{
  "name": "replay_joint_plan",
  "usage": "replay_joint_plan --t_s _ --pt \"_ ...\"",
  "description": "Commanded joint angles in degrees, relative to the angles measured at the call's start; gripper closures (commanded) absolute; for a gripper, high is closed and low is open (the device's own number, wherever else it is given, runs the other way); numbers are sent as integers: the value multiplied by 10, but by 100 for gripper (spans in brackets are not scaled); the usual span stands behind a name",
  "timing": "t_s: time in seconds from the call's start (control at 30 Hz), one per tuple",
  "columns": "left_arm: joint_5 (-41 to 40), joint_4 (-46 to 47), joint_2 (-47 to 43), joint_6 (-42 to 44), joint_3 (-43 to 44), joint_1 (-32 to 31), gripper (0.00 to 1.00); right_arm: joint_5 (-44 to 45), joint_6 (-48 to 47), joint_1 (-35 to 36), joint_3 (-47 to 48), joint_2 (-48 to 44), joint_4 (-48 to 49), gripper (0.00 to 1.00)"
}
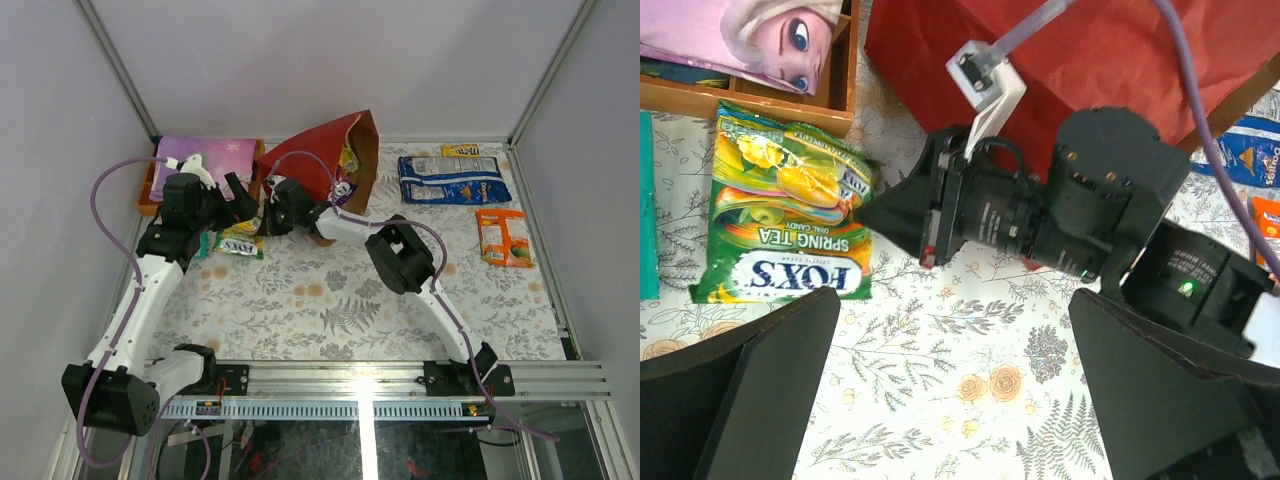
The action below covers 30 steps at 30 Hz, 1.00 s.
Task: Take the snacks out of the paper bag
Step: Place the snack at the center of the board.
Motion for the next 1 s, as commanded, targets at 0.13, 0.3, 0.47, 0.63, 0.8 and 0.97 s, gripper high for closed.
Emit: replay_joint_plan --t_s 0.13,0.3,0.47,0.63,0.8,0.97 --pt "8 12 9 -4 1 1 0 -13 -14 -16 89 20 -36 99" --pt "-3 11 10 -4 -3 0 0 -40 -15 -15 97 14 -35 64" --pt "-47 10 19 -17 -30 1 0 -54 -20 -14 36 -64 -40 37" --pt "-53 52 16 -68 -82 1 6 -16 -41 -25 -150 -262 0 25" --pt "-35 122 65 -113 -99 1 51 -36 -71 -51 -354 -457 28 60" --pt "-4 190 166 -169 -84 1 100 -89 -107 -57 -497 -605 57 93"
